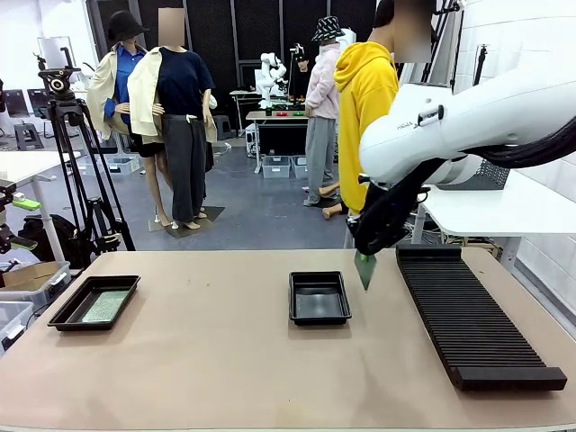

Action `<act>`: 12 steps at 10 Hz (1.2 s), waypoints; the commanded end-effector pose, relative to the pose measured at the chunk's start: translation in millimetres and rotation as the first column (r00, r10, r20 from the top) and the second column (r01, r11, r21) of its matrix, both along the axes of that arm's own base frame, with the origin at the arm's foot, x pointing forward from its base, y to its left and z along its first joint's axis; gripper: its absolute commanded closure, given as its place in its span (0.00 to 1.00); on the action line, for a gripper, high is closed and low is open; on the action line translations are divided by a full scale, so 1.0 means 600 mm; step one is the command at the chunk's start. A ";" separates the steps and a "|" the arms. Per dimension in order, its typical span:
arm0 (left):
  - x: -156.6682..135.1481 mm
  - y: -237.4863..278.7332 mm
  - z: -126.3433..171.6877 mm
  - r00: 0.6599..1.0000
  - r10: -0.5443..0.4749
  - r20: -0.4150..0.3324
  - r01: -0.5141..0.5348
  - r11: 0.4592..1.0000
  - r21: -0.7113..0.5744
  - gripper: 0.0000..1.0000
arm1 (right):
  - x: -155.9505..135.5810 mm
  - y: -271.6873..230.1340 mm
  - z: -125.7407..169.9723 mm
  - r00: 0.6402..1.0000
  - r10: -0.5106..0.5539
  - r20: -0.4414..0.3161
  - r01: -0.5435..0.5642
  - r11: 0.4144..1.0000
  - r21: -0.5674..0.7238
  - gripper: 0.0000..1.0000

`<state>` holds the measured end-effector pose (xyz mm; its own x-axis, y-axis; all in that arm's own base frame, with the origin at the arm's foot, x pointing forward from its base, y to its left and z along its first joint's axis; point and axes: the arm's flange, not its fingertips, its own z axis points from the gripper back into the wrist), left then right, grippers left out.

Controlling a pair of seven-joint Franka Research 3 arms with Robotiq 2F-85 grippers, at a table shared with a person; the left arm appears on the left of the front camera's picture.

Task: Inspect and transfer BCBs to ESD trays.
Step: Pick up the Blank PCB from the PCB Rack and place it in the right ESD tray.

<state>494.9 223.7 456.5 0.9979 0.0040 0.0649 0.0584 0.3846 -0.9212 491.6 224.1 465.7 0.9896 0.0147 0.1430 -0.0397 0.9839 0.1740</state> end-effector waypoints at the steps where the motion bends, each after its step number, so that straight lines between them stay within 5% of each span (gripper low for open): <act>1: -0.003 0.000 0.003 1.000 -0.005 -0.003 0.005 1.000 0.013 0.00 | -0.011 0.027 0.003 0.998 -0.066 0.013 0.065 0.997 0.027 1.00; 4: -0.003 0.000 0.003 1.000 -0.005 -0.003 0.005 1.000 0.013 0.00 | 0.003 0.059 -0.010 0.994 -0.111 -0.002 0.111 0.992 0.067 1.00; 12: -0.003 0.000 0.003 1.000 -0.005 -0.003 0.005 1.000 0.013 0.00 | 0.065 0.109 -0.079 0.988 -0.005 -0.154 0.038 0.978 0.207 1.00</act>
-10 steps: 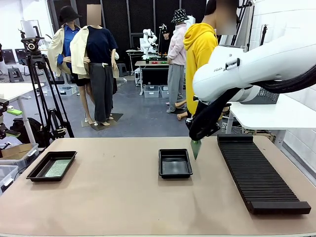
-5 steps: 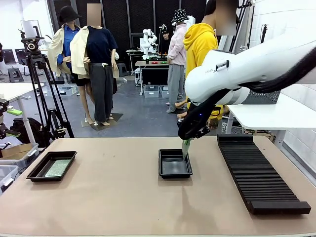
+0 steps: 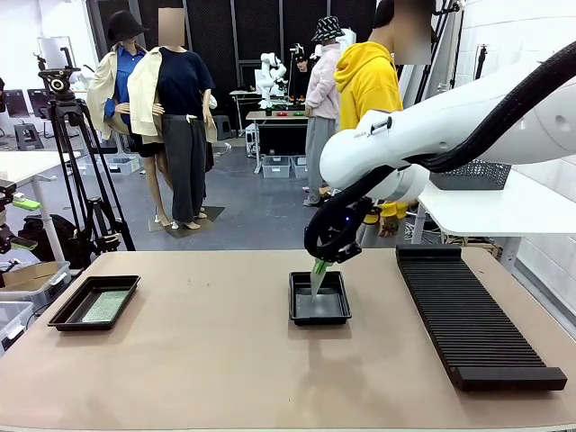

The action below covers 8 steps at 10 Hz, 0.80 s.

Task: Inspect and transfer BCBs to ESD trays.
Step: Pick up the Blank PCB from the PCB Rack and place it in the right ESD tray.

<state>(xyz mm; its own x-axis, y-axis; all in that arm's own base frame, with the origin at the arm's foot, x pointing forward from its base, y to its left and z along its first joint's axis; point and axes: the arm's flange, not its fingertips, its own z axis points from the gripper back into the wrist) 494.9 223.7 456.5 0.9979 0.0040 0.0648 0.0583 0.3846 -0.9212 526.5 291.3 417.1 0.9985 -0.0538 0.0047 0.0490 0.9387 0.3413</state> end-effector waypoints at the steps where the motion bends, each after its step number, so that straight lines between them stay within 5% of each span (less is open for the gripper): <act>1: -0.003 0.000 0.003 1.000 -0.005 -0.003 0.006 1.000 0.013 0.00 | 0.012 -0.008 -0.005 0.999 0.041 -0.008 -0.040 0.996 0.084 1.00; 8: -0.003 0.000 0.003 1.000 -0.005 -0.003 0.006 1.000 0.013 0.00 | 0.073 -0.055 -0.061 0.999 0.032 0.033 -0.038 0.975 0.217 1.00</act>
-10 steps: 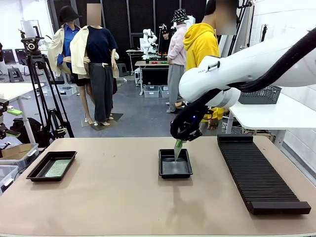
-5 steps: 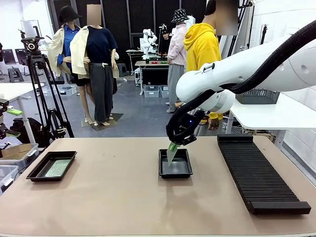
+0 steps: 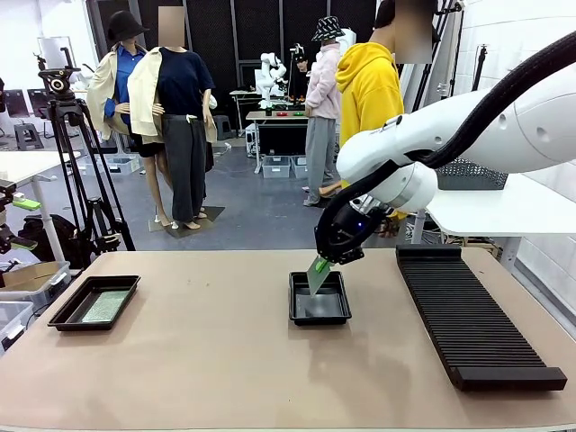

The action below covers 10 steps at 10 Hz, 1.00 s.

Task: Inspect and transfer BCBs to ESD trays.
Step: Pick up the Blank PCB from the PCB Rack and place it in the right ESD tray.

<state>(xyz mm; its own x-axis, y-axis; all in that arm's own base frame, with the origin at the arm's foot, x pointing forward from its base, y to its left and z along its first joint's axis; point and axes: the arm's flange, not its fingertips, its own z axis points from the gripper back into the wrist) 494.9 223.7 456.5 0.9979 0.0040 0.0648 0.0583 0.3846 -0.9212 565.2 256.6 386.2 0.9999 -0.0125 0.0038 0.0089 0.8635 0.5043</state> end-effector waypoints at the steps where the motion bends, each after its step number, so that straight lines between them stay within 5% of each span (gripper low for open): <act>1: -0.003 0.000 0.003 1.000 -0.005 -0.003 0.006 1.000 0.013 0.00 | 0.016 0.000 -0.019 0.999 -0.022 0.028 0.020 0.999 0.047 1.00; 10: -0.003 0.000 0.003 1.000 -0.005 -0.003 0.006 1.000 0.013 0.00 | 0.034 0.014 -0.093 0.998 -0.024 0.055 0.020 0.997 0.079 1.00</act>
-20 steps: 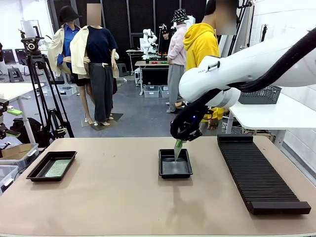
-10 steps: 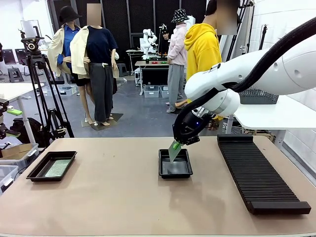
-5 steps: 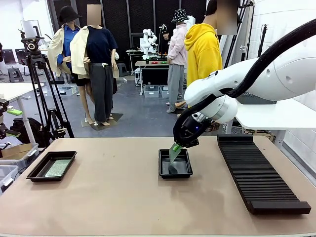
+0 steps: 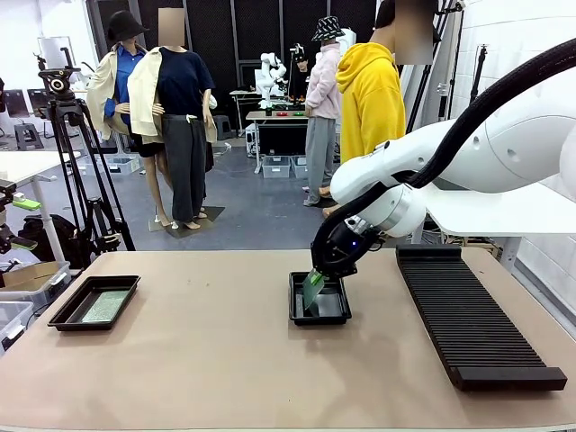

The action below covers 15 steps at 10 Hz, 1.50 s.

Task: Inspect and transfer BCBs to ESD trays.
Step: Pick up the Blank PCB from the PCB Rack and place it in the right ESD tray.

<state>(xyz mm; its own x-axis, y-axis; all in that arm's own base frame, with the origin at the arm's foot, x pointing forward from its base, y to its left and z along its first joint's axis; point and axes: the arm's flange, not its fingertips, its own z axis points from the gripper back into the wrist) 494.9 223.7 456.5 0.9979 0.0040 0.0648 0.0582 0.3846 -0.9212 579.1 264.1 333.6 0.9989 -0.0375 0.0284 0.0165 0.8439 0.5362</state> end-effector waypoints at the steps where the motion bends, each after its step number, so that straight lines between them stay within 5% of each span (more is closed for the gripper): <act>1: -0.003 0.000 0.003 1.000 -0.005 -0.003 0.006 1.000 0.013 0.00 | 0.011 0.002 -0.008 0.999 -0.001 0.032 0.000 0.999 0.038 1.00; 3: -0.003 0.000 0.003 1.000 -0.005 -0.003 0.006 1.000 0.013 0.00 | 0.009 0.002 -0.006 0.999 -0.006 0.042 0.005 1.000 0.020 0.87; 8: -0.003 0.000 0.003 1.000 -0.005 -0.003 0.006 1.000 0.013 0.00 | -0.001 -0.003 0.029 0.996 0.025 0.082 -0.016 0.994 -0.105 0.00; 15: -0.003 0.000 0.003 1.000 -0.005 -0.003 0.006 1.000 0.013 0.00 | -0.031 -0.018 0.118 0.984 0.145 0.106 -0.097 0.926 -0.365 0.00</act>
